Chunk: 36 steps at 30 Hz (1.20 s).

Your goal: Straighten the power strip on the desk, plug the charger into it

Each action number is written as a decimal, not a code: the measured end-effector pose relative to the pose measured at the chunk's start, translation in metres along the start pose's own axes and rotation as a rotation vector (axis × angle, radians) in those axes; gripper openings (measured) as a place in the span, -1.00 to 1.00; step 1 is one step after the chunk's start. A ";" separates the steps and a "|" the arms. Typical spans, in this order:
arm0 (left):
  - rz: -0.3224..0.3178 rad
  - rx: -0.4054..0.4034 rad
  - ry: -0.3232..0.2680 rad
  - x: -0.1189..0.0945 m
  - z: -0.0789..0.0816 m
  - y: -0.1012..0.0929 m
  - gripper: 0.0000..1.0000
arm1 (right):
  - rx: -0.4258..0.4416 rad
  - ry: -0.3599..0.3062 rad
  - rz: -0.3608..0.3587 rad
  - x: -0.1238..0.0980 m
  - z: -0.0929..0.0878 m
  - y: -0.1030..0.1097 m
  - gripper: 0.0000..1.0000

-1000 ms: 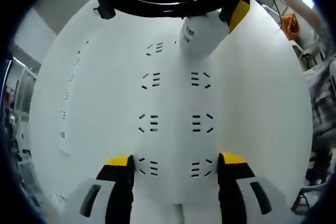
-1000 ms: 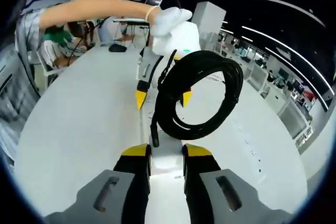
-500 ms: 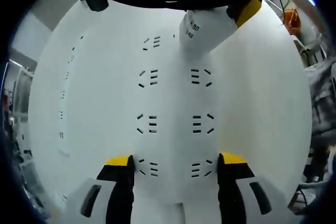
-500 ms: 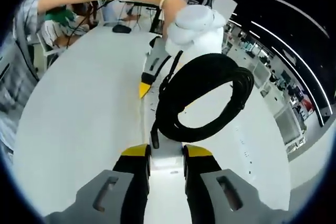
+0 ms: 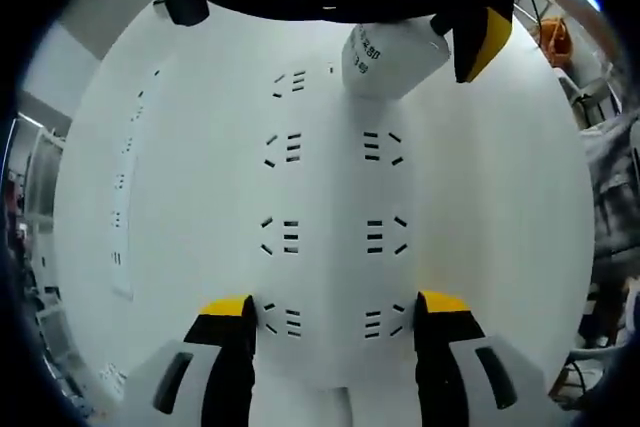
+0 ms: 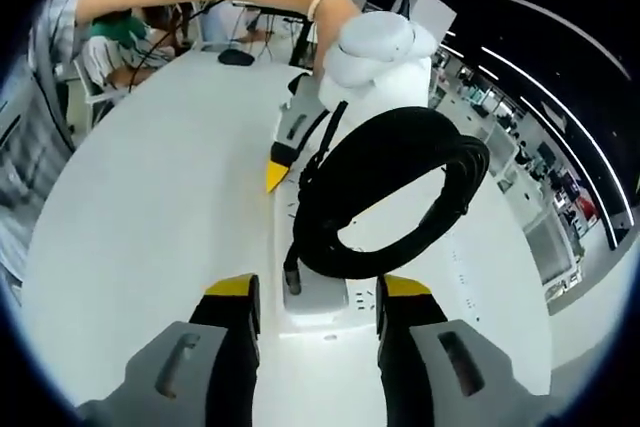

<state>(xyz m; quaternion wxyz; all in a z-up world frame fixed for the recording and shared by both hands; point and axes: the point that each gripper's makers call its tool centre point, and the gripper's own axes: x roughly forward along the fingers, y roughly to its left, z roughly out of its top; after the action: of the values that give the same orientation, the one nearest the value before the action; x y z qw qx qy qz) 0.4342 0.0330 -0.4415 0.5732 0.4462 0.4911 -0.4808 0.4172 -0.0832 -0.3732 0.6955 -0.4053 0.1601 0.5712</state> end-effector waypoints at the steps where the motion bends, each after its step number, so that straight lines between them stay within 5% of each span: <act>1: 0.000 0.001 0.000 0.000 0.000 0.000 0.28 | -0.004 0.004 0.002 0.000 0.000 -0.001 -0.12; 12: -0.008 0.002 -0.001 0.000 0.001 0.003 0.29 | -0.035 0.022 0.073 0.003 0.006 0.002 -0.52; 19: -0.009 0.007 -0.005 0.000 0.001 0.006 0.28 | -0.081 0.067 0.078 0.002 0.006 0.001 -0.55; 26: -0.015 0.023 -0.006 0.000 0.001 0.008 0.27 | -0.009 0.143 0.095 0.004 0.001 -0.003 -0.58; 32: -0.015 0.037 -0.015 0.000 0.002 0.001 0.26 | 0.024 0.134 0.156 0.005 -0.001 -0.009 -0.58; 36: -0.017 0.042 -0.020 0.001 0.003 -0.002 0.26 | 0.029 0.219 0.174 0.008 -0.003 -0.007 -0.59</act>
<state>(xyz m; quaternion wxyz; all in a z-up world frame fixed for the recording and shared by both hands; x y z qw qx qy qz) 0.4324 0.0300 -0.4418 0.5644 0.4492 0.4789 -0.5004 0.4266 -0.0799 -0.3779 0.6274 -0.4396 0.2777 0.5796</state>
